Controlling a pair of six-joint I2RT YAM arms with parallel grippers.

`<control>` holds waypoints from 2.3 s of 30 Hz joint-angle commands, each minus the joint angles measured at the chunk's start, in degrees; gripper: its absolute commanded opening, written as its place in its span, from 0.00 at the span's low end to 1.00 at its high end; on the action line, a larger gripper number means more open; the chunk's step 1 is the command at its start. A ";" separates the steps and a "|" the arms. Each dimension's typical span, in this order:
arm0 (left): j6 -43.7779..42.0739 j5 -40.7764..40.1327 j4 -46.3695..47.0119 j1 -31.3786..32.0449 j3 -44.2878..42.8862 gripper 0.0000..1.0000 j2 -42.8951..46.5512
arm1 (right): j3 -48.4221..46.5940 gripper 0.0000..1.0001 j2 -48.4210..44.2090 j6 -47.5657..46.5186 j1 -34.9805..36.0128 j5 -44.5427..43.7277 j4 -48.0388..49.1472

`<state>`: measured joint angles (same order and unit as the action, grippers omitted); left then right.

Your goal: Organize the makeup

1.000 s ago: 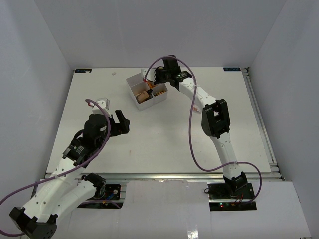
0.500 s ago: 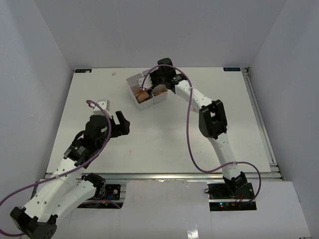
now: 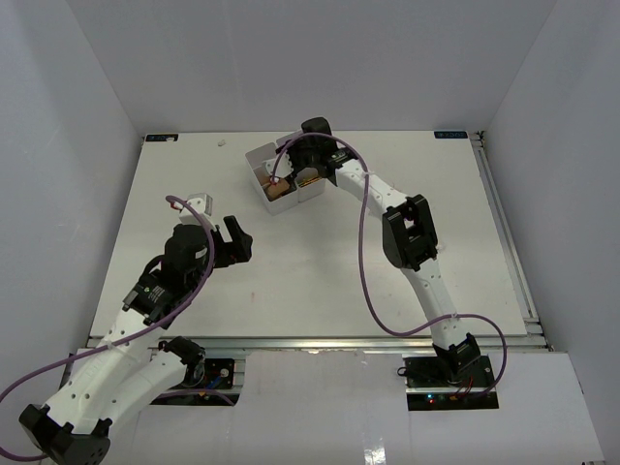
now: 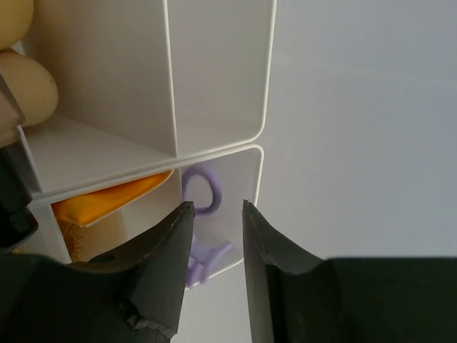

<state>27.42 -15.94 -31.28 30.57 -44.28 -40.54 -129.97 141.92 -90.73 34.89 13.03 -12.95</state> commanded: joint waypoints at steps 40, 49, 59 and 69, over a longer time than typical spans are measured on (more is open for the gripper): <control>5.63 40.02 23.87 -0.16 5.91 0.98 -9.97 | 70.47 0.92 -62.94 81.83 -43.39 22.88 -11.46; 7.56 43.71 27.86 -0.07 7.28 0.98 -16.50 | 72.85 0.90 -60.80 97.05 -46.67 0.95 -13.24; 5.76 41.98 29.45 3.14 4.18 0.98 -23.70 | 73.62 0.90 -59.66 97.18 -46.76 2.04 -11.03; -6.26 35.34 27.61 15.10 -10.73 0.98 -41.07 | 66.25 0.90 -61.65 57.31 -46.99 31.02 -25.35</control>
<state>28.11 22.47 -3.63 42.24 -47.23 -75.72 -58.81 83.90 -11.63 -11.69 28.12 -30.62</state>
